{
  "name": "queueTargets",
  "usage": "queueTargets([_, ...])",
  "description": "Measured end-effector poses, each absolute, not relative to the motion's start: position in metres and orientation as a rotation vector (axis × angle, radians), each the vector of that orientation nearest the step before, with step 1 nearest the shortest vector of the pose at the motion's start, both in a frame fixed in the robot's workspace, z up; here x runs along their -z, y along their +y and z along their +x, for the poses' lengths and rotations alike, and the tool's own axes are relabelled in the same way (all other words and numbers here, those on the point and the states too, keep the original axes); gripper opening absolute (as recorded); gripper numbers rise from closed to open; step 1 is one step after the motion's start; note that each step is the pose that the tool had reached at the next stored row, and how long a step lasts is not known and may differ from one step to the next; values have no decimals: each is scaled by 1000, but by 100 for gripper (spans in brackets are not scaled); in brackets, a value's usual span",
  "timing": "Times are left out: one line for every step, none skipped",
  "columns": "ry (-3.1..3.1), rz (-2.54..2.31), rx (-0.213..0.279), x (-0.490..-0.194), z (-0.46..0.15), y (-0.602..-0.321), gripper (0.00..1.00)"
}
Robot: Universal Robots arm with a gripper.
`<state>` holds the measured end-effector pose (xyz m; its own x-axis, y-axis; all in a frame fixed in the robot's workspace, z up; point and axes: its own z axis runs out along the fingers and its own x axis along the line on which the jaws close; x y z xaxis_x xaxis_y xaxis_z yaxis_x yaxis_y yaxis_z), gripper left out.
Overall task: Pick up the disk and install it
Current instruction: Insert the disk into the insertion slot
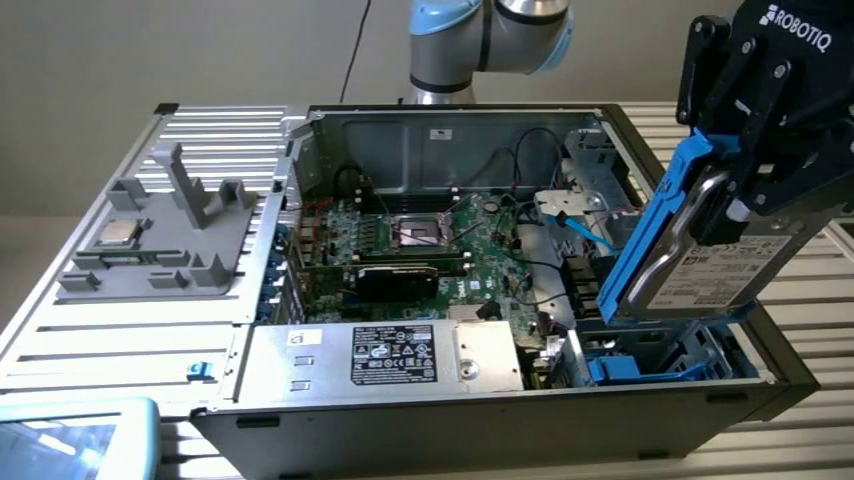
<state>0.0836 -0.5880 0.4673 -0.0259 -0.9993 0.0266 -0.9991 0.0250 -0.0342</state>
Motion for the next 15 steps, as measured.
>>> queueTargets([2246,-2189,68,-465,83,-588,37])
queueTargets([2245,-2189,67,-464,83,-589,37])
queueTargets([2245,-2189,67,-462,83,-589,37])
queueTargets([2245,-2189,67,-460,83,-590,37])
queueTargets([2245,-2189,67,-458,83,-590,37])
queueTargets([2245,-2189,67,-456,83,-590,37])
queueTargets([2245,-2189,67,-454,83,-591,37])
queueTargets([2245,-2189,67,-453,82,-591,37])
queueTargets([2245,-2189,67,-451,82,-591,37])
queueTargets([2245,-2189,67,-449,82,-592,37])
queueTargets([2245,-2189,67,-447,82,-592,37])
queueTargets([2245,-2189,67,-445,82,-592,37])
queueTargets([2245,-2189,68,-444,82,-592,37])
queueTargets([2245,-2189,68,-442,82,-592,37])
queueTargets([2245,-2189,67,-441,82,-592,37])
